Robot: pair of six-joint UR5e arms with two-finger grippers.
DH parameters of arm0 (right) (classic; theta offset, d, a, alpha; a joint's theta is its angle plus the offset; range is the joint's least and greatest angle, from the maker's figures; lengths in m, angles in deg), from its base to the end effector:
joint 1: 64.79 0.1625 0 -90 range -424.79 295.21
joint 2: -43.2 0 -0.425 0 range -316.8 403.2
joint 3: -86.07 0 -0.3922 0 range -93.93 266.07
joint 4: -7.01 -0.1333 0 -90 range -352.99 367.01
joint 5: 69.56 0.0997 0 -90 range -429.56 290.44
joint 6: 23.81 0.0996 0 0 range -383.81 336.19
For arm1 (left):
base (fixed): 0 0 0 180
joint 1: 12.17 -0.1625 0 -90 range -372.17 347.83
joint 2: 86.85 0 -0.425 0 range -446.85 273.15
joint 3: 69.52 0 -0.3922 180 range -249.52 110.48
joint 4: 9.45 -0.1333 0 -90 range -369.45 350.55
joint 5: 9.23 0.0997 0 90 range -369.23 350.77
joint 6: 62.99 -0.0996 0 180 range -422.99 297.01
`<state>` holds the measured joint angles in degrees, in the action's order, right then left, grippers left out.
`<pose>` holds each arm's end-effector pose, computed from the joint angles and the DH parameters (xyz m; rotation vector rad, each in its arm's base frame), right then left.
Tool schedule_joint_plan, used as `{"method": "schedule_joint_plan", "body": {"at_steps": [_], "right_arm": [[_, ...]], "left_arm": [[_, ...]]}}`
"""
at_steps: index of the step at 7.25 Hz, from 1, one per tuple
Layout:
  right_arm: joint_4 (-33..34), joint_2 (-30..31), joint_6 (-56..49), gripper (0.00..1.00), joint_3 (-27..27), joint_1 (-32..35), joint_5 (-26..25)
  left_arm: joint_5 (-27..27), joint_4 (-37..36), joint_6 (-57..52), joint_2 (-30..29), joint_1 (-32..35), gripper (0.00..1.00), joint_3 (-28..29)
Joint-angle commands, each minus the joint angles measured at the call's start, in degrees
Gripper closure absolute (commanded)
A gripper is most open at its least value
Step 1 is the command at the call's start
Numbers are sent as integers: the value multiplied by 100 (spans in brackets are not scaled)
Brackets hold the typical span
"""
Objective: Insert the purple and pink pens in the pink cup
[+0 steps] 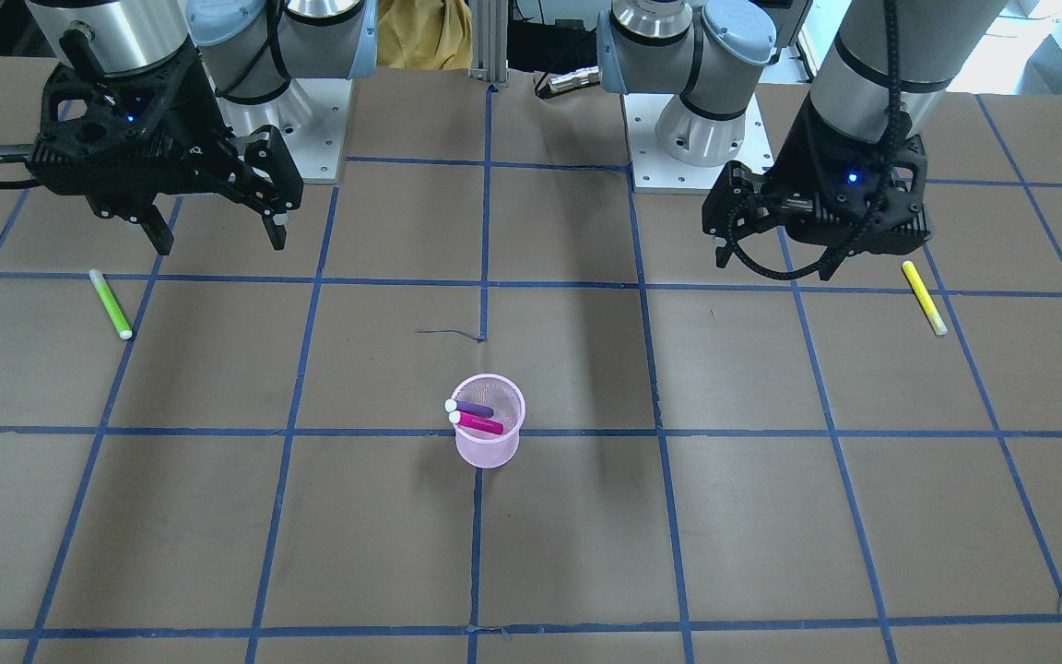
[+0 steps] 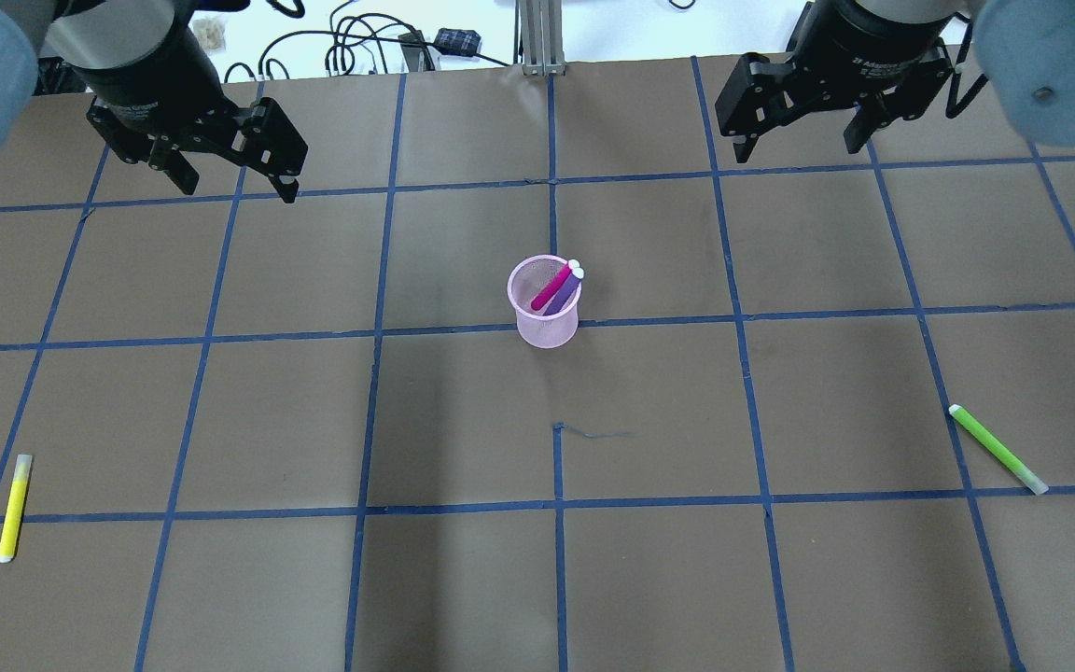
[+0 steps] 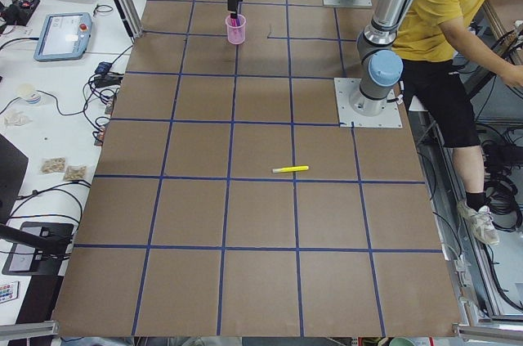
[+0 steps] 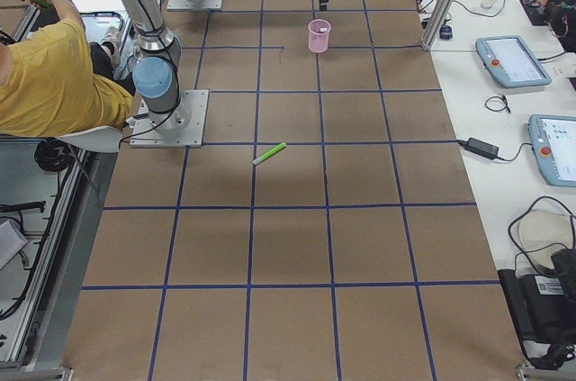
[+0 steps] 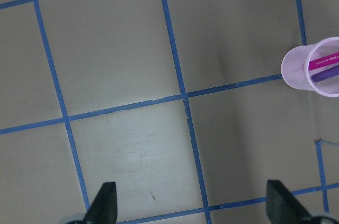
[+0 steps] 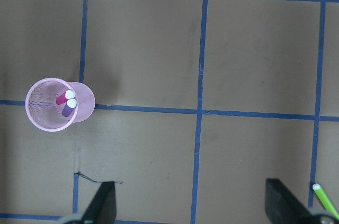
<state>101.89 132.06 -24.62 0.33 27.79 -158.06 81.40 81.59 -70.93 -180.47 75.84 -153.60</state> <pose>0.1588 -0.5060 0.5240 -0.0947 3.1043 -0.2165 -0.1140 -0.5249 0.5050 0.1622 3.1244 -0.0328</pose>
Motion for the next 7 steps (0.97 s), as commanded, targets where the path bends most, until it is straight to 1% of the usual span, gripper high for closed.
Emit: {"method": "schedule_joint_plan", "body": {"at_steps": [1,7], "right_arm": [[-13,0,1,0,-5,-3,0],[-13,0,1,0,-5,6,-9]], "left_arm": [[-11,177,417,36,-12,0,68],[-20,168,461,98,14,0,76]]}}
